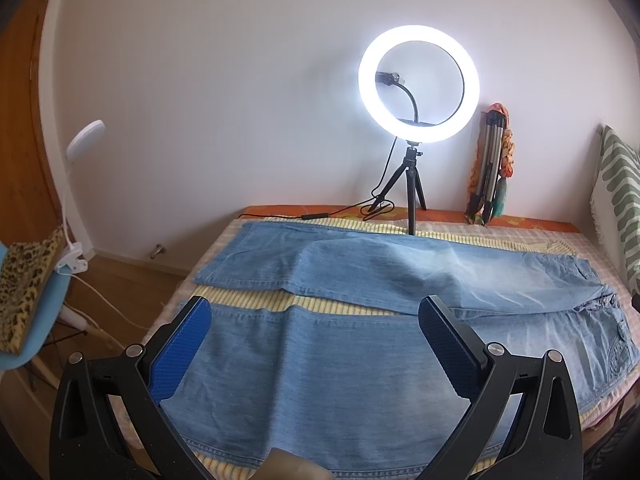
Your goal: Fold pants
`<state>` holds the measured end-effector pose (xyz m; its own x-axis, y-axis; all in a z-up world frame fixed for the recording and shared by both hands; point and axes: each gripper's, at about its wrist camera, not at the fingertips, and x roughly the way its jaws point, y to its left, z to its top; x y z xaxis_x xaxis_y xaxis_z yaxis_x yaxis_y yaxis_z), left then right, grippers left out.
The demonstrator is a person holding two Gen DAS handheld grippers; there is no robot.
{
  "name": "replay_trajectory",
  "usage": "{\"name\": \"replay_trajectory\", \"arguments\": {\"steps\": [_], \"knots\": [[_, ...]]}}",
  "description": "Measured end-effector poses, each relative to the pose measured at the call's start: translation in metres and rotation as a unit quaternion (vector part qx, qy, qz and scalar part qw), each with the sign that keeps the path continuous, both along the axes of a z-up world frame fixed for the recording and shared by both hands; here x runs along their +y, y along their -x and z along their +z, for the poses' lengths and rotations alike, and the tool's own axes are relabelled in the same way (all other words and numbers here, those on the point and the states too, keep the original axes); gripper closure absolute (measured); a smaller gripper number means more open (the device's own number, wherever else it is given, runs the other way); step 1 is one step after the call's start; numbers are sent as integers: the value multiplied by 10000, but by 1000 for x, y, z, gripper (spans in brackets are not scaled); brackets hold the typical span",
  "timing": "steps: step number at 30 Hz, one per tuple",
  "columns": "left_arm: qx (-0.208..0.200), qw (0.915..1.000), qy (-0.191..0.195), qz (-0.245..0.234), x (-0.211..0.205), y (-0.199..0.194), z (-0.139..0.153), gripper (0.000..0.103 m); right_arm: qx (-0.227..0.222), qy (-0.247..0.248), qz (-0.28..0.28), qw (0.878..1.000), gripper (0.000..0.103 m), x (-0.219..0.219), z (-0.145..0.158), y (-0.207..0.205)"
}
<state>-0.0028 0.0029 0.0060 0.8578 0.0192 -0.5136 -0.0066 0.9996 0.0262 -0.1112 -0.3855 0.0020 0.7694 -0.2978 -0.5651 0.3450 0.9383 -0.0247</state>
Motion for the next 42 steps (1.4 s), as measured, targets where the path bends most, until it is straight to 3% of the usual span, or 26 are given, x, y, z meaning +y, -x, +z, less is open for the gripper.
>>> {"name": "replay_trajectory", "arguments": {"steps": [42], "knots": [[-139,9998,109,99,10,9,8,0,-91,35,177,9998,0,12,13,-2]]}}
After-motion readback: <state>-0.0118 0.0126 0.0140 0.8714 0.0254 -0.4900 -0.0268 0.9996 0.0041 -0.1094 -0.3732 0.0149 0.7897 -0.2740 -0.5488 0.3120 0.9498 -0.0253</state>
